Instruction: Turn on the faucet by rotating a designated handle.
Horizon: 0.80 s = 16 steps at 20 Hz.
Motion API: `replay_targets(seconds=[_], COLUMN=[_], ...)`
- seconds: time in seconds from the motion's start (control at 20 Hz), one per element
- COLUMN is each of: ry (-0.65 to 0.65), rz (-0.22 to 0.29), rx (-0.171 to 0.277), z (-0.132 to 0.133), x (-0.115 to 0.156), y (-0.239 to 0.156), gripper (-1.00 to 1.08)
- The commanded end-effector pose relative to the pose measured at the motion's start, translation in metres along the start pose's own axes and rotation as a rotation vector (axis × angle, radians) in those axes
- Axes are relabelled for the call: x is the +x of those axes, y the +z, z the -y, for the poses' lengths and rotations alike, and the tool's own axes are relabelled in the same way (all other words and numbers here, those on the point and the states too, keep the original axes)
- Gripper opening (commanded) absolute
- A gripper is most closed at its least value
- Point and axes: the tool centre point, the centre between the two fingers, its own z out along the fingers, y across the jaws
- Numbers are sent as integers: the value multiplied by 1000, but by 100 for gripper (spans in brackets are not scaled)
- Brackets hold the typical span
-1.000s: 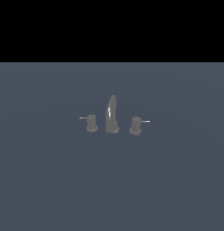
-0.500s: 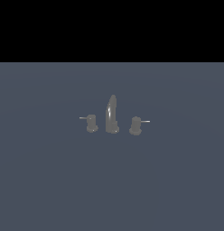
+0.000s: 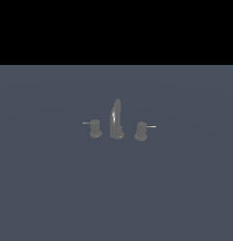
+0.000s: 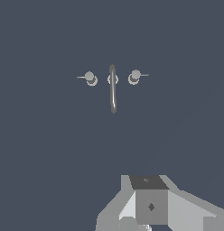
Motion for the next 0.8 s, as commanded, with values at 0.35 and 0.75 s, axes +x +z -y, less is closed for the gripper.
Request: replay_targets(seconds=[0.35,0.75], ry=[257,502], rz=[26,49], rx=[57,83], z=[1,-5], x=[71,129], y=[47,101], gripper=[-100,-100])
